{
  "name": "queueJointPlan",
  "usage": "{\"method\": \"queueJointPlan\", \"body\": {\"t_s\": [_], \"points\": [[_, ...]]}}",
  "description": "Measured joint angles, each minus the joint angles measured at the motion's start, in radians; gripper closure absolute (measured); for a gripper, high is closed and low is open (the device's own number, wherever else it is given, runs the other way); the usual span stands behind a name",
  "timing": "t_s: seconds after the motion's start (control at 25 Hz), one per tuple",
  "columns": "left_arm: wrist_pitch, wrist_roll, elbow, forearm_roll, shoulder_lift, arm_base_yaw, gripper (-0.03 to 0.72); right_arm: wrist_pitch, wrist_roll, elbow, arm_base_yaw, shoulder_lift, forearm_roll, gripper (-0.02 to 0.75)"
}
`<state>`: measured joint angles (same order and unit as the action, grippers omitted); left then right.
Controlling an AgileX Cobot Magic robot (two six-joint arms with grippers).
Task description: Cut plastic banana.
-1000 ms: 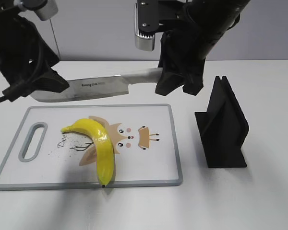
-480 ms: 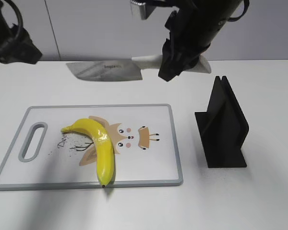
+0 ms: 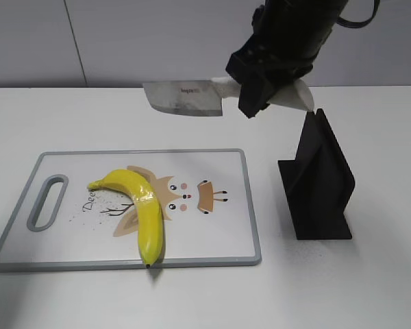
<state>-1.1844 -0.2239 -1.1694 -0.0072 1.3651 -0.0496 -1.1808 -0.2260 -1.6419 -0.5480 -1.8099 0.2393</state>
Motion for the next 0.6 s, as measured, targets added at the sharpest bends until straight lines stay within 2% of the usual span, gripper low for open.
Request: {"method": "queueJointPlan", "body": {"t_s": [0.2, 0.48, 0.6], "points": [[-0.027, 0.003, 0.133, -0.042, -0.125, 0.016, 0.111, 0.039, 0.114, 0.135, 0.000, 0.084, 0.000, 0.547], [0.039, 0.003, 0.396, -0.054, -0.446, 0.016, 0.118, 0.323, 0.277, 0.448, 0.000, 0.317, -0.010, 0.547], [0.065, 0.003, 0.486, -0.055, -0.597, 0.016, 0.120, 0.411, 0.398, 0.535, 0.000, 0.404, -0.083, 0.547]]}}
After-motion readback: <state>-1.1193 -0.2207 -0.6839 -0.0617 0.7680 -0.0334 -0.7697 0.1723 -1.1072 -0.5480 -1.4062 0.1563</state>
